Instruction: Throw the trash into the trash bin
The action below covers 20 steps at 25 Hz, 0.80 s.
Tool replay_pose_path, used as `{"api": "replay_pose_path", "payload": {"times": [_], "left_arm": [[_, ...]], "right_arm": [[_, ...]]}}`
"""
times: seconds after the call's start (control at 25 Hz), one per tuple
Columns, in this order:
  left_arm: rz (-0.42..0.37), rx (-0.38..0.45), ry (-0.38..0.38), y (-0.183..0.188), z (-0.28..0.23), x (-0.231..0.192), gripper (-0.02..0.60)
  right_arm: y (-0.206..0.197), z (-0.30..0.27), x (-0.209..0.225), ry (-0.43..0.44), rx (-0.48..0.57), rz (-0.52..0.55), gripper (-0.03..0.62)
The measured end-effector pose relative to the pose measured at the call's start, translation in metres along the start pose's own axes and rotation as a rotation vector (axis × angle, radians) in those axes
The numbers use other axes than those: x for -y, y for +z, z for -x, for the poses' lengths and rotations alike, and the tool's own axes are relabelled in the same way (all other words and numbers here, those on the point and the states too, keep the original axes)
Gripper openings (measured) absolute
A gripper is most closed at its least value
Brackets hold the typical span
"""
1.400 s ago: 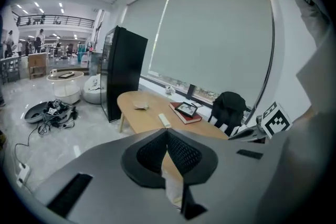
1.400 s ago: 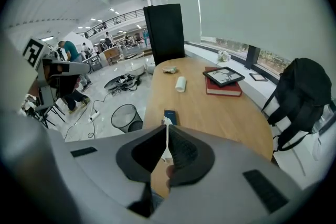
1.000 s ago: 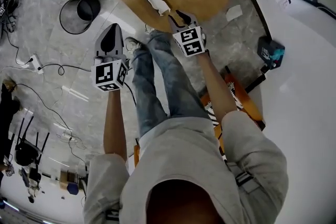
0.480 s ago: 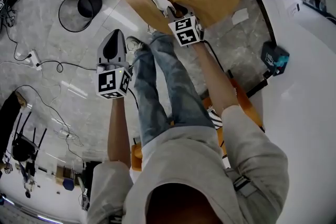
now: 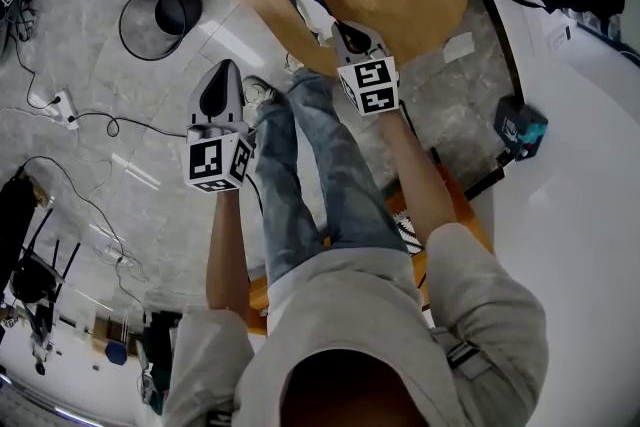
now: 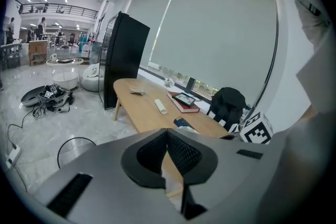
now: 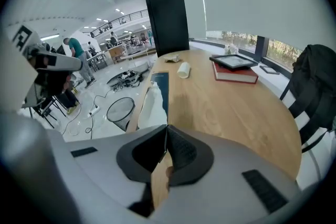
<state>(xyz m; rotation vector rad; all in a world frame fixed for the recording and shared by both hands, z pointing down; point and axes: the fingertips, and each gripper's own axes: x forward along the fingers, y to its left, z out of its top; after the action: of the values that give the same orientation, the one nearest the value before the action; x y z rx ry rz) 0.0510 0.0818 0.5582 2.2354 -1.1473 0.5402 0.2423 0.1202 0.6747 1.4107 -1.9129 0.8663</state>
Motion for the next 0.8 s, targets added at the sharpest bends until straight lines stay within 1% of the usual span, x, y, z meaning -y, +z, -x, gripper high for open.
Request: {"api": "replay_pose_path", "payload": {"times": [0.16,0.4,0.56,0.72,0.8], "left_arm": [[0.029,0.032,0.029,0.006,0.006,-0.008,0.018],[0.066,0.082,0.092,0.012,0.021,-0.029,0.018],[0.101,0.116,0.161,0.015,0.039,-0.058,0.018],[0.144,0.140,0.238,0.011,0.069,-0.098,0.018],[0.178,0.154,0.288,0.005,0.087,-0.118,0.018]], "right_arm": [[0.026,0.033,-0.012,0.014,0.080,0.002,0.032],[0.062,0.064,-0.047,0.084,0.148,0.055,0.032],[0.083,0.056,-0.075,0.140,0.156,0.100,0.032],[0.100,0.032,-0.115,0.205,0.143,0.158,0.032],[0.110,0.018,-0.136,0.243,0.138,0.190,0.032]]}}
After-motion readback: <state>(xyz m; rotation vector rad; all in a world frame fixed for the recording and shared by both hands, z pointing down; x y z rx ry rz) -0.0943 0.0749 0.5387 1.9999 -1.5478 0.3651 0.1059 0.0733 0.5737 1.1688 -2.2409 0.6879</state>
